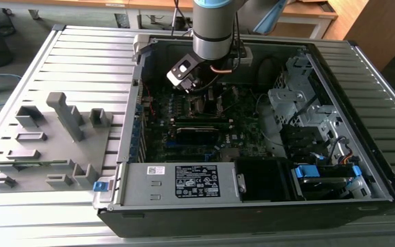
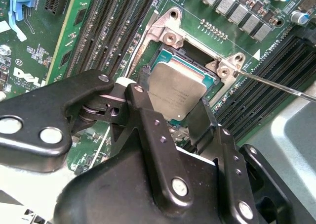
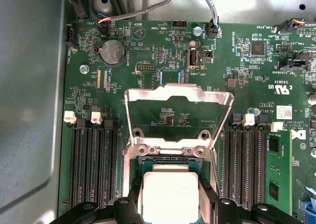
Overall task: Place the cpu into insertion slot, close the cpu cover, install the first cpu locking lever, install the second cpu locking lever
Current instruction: 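Place the cpu into insertion slot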
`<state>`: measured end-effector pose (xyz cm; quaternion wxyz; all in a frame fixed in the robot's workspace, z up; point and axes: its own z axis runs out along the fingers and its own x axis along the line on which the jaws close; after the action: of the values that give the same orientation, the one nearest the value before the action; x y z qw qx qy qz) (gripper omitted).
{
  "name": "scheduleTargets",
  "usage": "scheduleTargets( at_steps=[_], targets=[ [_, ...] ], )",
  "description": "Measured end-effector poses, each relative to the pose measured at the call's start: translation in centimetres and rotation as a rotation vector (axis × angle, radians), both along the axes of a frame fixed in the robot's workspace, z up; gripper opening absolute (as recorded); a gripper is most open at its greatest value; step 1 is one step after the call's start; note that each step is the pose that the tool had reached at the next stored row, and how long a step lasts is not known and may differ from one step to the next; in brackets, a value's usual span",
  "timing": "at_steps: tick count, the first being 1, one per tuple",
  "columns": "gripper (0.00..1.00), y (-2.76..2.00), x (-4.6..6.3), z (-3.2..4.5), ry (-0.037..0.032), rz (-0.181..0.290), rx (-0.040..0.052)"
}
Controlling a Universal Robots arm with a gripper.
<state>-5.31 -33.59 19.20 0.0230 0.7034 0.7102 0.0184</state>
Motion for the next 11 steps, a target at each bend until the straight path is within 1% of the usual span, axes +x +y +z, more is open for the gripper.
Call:
scheduleTargets(
  at_steps=[11],
  targets=[
    [0.54,0.0,0.01,-0.02,0.0001,0.0,0.0001]
  ],
)
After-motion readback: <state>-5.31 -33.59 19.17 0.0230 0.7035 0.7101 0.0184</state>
